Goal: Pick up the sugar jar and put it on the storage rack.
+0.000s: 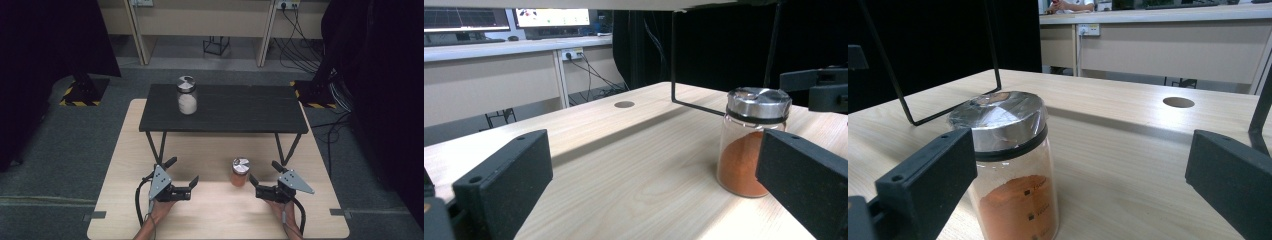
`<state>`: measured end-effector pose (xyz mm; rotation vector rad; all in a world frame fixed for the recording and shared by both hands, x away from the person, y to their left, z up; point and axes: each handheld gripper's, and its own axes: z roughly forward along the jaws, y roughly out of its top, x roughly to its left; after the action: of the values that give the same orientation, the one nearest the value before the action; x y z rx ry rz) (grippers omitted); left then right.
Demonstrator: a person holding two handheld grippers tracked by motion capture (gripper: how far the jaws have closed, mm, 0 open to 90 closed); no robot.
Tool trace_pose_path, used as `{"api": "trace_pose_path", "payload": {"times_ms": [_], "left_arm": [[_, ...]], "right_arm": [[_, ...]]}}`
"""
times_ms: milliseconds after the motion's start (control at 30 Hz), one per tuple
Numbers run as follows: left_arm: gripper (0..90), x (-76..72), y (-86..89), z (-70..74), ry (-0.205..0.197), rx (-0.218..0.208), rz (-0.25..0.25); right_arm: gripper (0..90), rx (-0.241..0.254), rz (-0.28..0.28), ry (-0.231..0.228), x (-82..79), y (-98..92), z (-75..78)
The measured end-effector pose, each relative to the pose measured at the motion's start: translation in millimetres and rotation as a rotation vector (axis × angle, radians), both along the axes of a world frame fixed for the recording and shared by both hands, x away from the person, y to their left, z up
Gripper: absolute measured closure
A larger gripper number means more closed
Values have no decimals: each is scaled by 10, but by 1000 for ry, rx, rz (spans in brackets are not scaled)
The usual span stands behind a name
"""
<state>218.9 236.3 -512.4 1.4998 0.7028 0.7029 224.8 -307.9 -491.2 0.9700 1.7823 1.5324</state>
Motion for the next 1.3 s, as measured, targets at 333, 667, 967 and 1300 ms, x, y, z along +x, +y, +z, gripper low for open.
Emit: {"api": "trace_pose_path", "payload": {"times_ms": [333,667,967,1300], "left_arm": [[12,-28,14,-123,7,9,9],[12,-59,42,-205,21,5,24],[10,-106,-47,-192,27,82,16],[11,-130,-63,-199,22,86,26]], "right_arm": [[3,0,2,3,4,3,-2],[3,-1,5,4,7,7,-2],[3,-3,8,3,8,7,-2],[3,-2,9,5,6,24,-5]]}}
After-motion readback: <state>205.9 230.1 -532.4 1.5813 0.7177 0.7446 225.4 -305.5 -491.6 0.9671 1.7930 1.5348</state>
